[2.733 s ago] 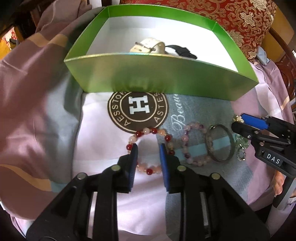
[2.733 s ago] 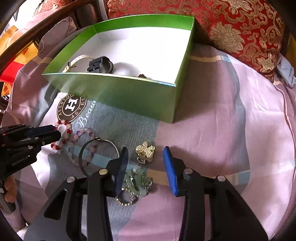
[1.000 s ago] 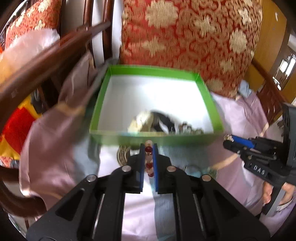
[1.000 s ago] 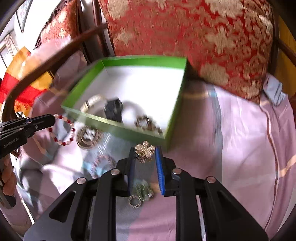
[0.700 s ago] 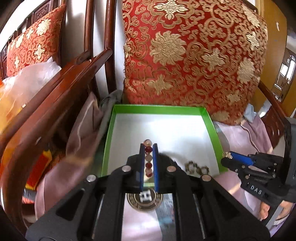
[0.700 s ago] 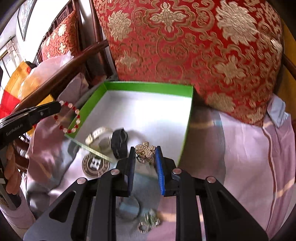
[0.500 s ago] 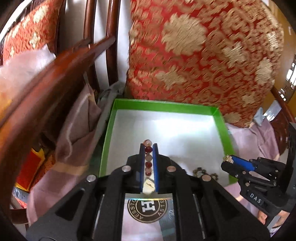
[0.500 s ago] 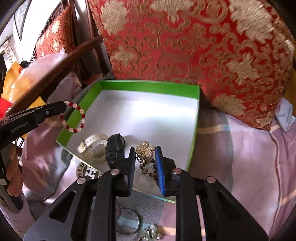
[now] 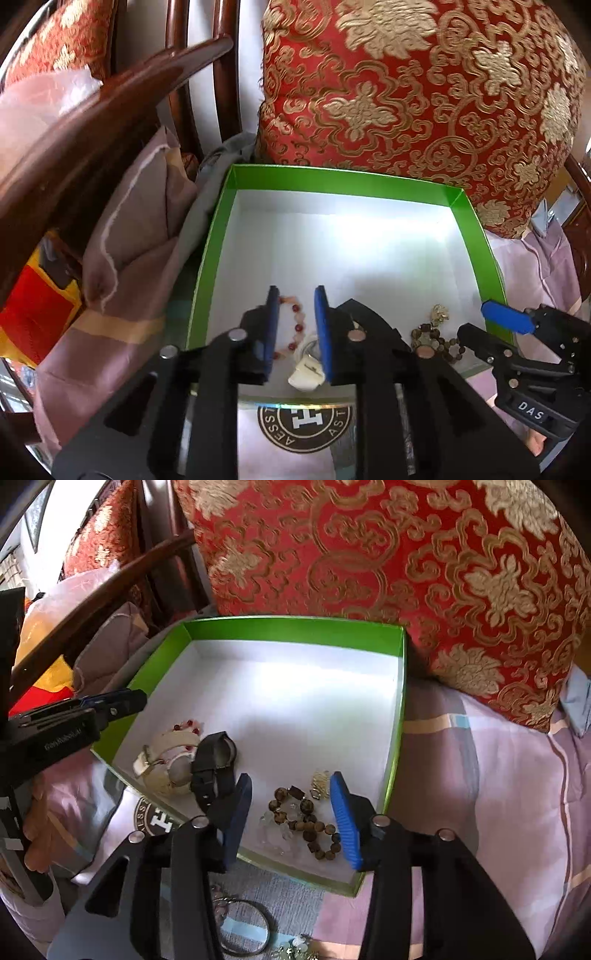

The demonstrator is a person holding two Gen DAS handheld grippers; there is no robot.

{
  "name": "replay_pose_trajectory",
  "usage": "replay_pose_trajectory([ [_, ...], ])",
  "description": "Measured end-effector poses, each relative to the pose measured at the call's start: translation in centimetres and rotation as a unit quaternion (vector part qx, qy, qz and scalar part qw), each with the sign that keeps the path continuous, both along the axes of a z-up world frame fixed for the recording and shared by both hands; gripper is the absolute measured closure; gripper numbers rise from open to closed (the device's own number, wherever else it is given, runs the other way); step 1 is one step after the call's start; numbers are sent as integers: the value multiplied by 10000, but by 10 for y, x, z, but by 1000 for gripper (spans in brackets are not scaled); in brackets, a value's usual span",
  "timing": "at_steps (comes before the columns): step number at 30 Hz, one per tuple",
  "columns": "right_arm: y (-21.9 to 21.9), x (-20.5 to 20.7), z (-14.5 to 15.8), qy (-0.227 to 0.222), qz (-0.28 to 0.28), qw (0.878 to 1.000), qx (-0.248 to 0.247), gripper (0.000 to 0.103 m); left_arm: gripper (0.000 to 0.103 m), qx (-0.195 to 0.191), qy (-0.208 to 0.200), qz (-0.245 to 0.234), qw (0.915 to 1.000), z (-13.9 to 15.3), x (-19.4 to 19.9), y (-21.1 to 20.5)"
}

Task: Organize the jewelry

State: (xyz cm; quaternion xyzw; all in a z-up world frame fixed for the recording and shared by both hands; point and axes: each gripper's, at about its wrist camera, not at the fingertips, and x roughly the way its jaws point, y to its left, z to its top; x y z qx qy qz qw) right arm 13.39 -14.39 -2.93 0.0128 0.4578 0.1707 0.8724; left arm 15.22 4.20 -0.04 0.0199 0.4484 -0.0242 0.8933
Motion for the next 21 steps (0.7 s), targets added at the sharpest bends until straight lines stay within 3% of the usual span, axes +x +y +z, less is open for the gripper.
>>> replay_pose_trajectory([
  [5, -8, -17, 15, -92, 6, 9999, 82, 58, 71, 321, -219, -222, 9990, 8, -33, -21],
  [11, -24, -46, 23, -60, -69, 9999, 144, 58, 70, 377, -100, -580, 9976, -3, -71, -42],
  [15, -32, -67, 11, 143, -38, 9999, 41, 58, 66, 329, 95, -685, 9971, -15, -88, -49],
  [21, -38, -87, -32, 693, 63, 9970, -325, 58, 64, 69, 673, -719, 9951, -52, -103, -49],
])
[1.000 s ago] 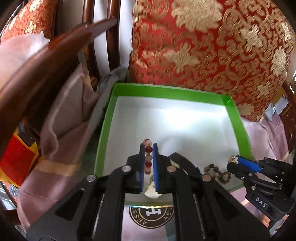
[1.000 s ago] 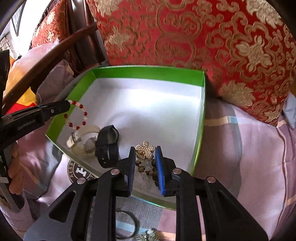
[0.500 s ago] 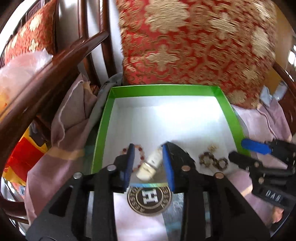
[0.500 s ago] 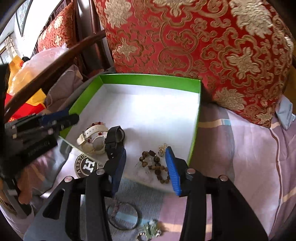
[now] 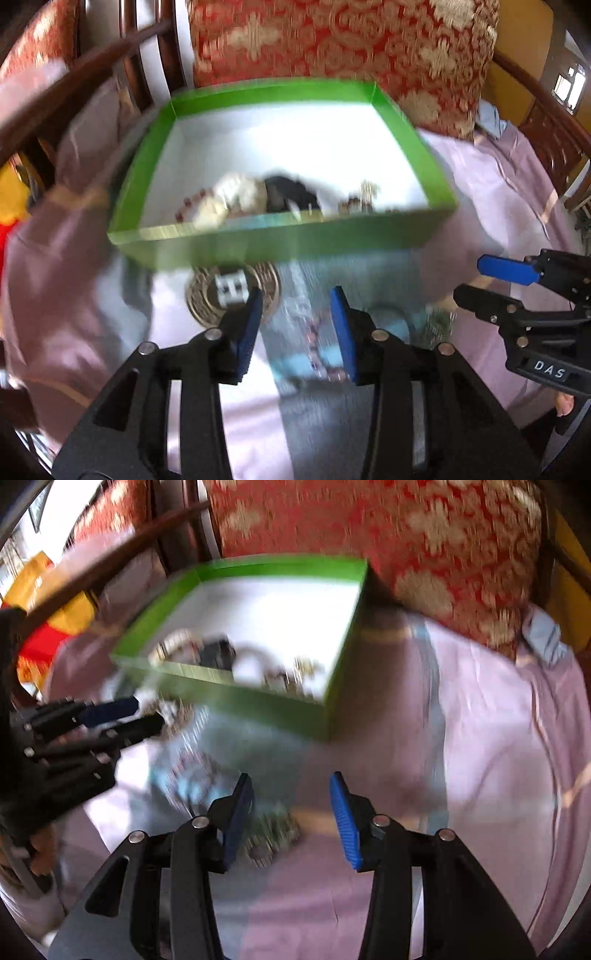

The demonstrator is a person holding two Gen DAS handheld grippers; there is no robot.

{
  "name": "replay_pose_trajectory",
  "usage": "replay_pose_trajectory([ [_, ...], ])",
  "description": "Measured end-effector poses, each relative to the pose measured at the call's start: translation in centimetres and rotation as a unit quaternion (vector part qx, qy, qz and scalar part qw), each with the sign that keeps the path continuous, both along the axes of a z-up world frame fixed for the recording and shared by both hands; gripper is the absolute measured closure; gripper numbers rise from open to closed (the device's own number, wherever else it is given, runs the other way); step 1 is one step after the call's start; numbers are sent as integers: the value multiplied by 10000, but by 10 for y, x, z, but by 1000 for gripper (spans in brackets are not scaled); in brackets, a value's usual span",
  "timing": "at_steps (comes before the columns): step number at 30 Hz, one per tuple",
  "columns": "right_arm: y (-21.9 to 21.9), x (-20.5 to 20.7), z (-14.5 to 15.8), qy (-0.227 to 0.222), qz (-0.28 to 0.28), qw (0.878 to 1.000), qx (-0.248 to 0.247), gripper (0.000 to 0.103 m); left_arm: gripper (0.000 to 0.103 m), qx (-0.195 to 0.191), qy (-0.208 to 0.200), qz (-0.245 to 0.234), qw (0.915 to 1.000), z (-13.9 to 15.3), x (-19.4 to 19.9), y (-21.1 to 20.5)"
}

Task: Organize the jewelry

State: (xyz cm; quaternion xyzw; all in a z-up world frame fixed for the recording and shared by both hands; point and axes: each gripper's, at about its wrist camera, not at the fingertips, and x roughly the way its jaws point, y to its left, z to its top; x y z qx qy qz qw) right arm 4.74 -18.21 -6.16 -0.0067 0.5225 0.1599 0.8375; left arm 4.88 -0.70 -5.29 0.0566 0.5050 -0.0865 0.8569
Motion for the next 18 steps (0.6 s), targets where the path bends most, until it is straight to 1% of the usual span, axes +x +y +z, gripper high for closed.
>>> replay_pose_trajectory([
  [3, 0, -6, -20, 268, 73, 9996, -57, 58, 64, -137, 337, 6, 9993, -20, -3, 2],
  [5, 5, -8, -25, 333, 166, 9993, -85, 58, 64, -182, 465, -28, 9987, -28, -6, 0],
  [8, 15, -10, -30, 344, 326, 9986, -215, 58, 64, -290, 585, -104, 9978, -34, -8, -4],
  [10, 21, -12, -31, 261, 371, 9984, -343, 59, 61, -277, 569, -136, 9979, -35, -8, -7],
  [11, 21, -12, -30, 272, 394, 9984, -313, 65, 60, -265, 565, -132, 9980, -35, -8, -7],
  [12, 20, -12, -30, 308, 405, 9984, -230, 77, 60, -274, 568, -131, 9979, -35, -8, -7],
  [13, 18, -12, -30, 319, 385, 9985, -206, 81, 59, -280, 574, -127, 9979, -35, -7, -8],
  [14, 16, -11, -29, 312, 354, 9986, -225, 82, 58, -280, 580, -110, 9979, -35, -6, -7],
  [16, 14, -12, -29, 281, 319, 9987, -273, 82, 62, -253, 574, -96, 9980, -34, -6, -6],
  [18, 14, -12, -28, 269, 309, 9988, -251, 83, 75, -105, 584, -68, 9982, -35, -5, -6],
])
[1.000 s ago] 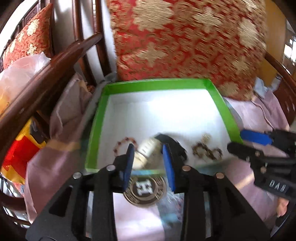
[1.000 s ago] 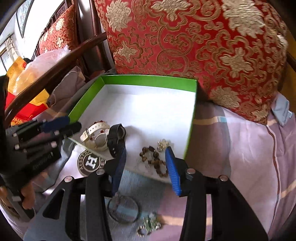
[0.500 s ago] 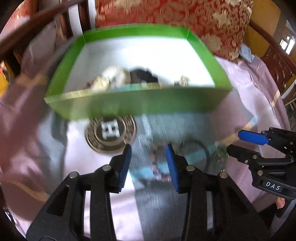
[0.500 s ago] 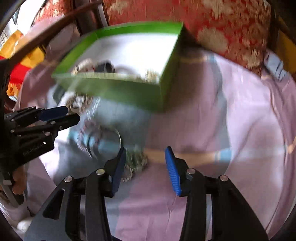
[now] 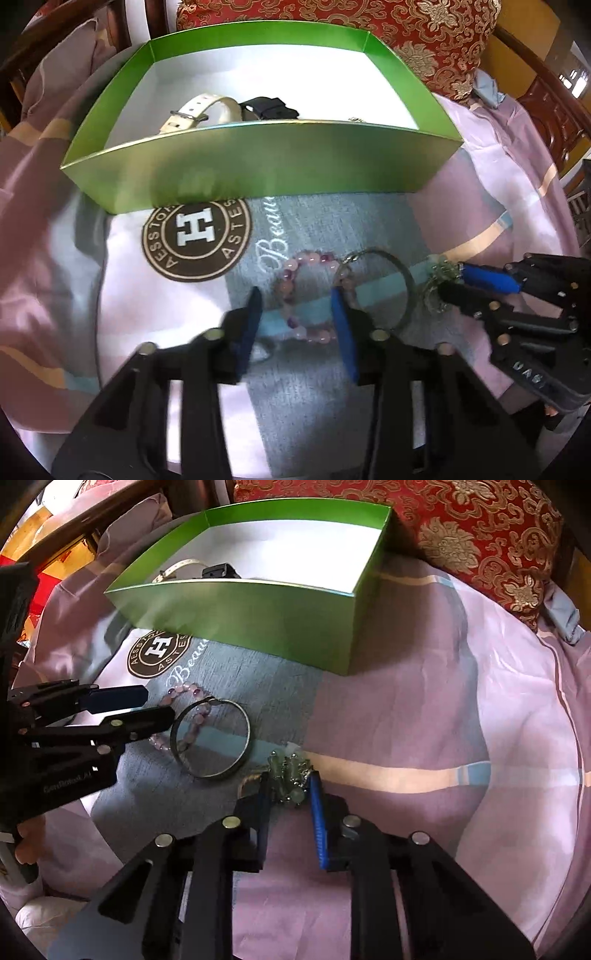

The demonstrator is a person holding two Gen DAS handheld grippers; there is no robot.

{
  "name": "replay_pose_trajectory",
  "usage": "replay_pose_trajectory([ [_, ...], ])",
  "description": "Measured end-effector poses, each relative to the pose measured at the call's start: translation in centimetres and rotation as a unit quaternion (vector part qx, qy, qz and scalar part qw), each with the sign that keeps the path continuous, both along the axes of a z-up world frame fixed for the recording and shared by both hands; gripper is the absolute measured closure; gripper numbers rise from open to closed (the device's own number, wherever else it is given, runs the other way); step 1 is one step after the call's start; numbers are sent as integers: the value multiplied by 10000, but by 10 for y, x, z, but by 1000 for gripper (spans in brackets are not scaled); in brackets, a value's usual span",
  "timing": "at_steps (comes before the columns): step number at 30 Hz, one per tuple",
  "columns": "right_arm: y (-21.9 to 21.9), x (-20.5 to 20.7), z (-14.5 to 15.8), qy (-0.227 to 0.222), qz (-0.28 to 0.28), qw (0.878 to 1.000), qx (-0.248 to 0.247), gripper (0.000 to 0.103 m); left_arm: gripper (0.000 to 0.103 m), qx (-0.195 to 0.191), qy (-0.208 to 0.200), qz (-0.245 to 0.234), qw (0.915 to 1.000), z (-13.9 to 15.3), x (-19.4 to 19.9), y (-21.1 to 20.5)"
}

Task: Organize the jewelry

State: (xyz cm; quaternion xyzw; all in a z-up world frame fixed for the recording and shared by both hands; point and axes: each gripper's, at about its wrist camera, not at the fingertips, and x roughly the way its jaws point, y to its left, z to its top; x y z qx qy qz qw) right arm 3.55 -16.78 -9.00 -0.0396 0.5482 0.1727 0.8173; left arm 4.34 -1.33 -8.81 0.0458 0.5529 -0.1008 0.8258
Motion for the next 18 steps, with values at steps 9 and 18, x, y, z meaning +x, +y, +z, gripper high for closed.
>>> replay_pose_trajectory([
  [9, 1, -2, 4, -71, 25, 10000, 9, 83, 89, 35, 123, 124, 9998, -6, 5, 10],
  [18, -9, -3, 5, -88, -177, 9998, 16, 80, 89, 54, 82, 374, 9993, -1, 4, 30],
])
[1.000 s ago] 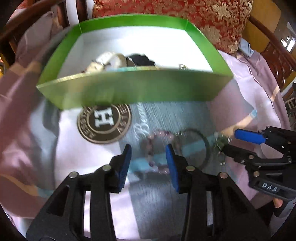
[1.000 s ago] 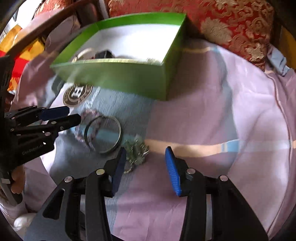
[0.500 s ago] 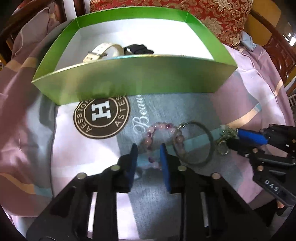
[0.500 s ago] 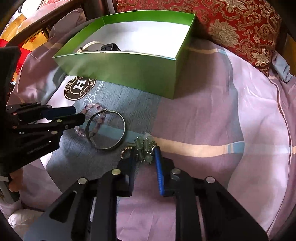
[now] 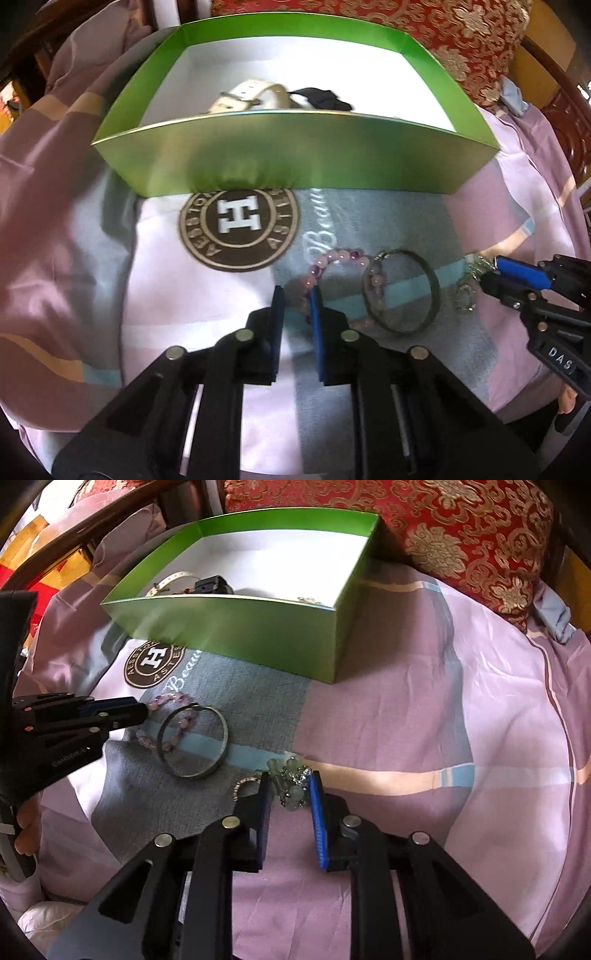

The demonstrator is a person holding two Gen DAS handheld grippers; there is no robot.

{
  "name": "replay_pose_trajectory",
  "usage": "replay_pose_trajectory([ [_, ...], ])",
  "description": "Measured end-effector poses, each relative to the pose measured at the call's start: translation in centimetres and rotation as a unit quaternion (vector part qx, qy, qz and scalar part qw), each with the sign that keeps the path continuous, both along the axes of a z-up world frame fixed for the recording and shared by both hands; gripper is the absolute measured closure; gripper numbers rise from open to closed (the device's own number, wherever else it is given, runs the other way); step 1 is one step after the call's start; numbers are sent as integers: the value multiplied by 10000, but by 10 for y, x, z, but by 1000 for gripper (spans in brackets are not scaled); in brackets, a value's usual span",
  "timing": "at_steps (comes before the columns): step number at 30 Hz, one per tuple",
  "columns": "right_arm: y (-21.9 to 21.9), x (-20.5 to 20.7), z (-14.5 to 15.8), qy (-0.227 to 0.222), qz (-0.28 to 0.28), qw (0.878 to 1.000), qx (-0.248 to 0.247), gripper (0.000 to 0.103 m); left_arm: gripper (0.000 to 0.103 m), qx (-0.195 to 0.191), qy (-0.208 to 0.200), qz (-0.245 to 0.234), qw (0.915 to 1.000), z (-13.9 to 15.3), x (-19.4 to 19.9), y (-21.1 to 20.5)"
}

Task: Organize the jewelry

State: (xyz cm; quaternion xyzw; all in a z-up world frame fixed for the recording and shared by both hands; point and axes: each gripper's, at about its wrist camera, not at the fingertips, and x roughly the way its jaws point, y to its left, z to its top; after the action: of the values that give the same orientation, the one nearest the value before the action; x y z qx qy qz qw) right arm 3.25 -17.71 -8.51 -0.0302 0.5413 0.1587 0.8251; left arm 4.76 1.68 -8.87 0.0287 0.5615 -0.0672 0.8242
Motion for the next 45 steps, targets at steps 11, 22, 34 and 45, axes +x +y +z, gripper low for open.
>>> replay_pose_trajectory([
  [11, -1, 2, 0, -85, -54, 9999, -39, 66, 89, -264, -133, -198, 9994, 18, -10, 1],
  [22, 7, 2, -9, -26, 109, 9999, -104, 72, 87, -295, 153, -615, 9976, -6, -6, -38],
  [34, -1, -1, 7, -178, 42, 9998, 80, 85, 96, -508, -141, -435, 9977, 20, -6, -21],
  [45, -10, -6, 22, -264, -133, 9992, 276, 84, 96, -559, -336, -287, 9975, 39, -8, -2],
])
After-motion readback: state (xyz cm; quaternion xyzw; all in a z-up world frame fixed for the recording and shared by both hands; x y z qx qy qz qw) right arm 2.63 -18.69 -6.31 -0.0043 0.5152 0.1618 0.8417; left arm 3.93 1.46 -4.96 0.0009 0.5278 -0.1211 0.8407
